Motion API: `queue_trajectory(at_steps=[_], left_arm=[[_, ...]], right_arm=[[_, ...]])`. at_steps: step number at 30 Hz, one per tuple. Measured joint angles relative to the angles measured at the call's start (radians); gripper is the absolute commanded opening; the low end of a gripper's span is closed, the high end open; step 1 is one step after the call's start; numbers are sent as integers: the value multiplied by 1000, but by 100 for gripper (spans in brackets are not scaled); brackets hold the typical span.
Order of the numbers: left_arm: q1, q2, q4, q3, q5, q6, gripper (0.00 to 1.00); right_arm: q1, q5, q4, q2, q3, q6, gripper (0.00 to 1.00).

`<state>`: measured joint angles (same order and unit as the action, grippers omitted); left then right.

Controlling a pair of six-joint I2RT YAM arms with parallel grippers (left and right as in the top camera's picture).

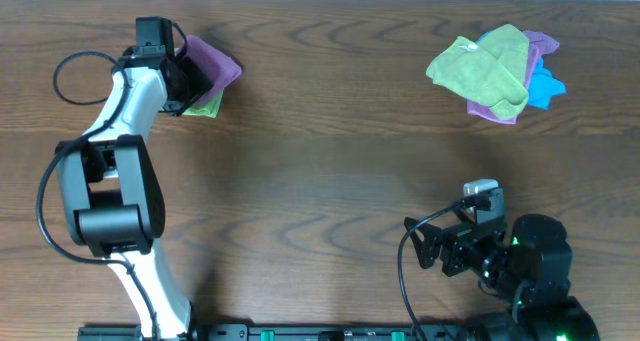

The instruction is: Fold the cloth

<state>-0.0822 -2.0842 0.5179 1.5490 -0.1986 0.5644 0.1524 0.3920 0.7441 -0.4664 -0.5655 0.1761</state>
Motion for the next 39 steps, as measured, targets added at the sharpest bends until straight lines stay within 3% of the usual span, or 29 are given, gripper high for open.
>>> queue_trajectory(at_steps=[21,32,39], left_arm=[[0,261,1,0,0,-60,95],[1,422,436,2,69,-373,95],[1,499,581,2,109,-457,95]], right_arm=[[0,0,0,0,0,0,99],[0,0,0,0,0,0,99],[0,0,0,0,0,0,99]])
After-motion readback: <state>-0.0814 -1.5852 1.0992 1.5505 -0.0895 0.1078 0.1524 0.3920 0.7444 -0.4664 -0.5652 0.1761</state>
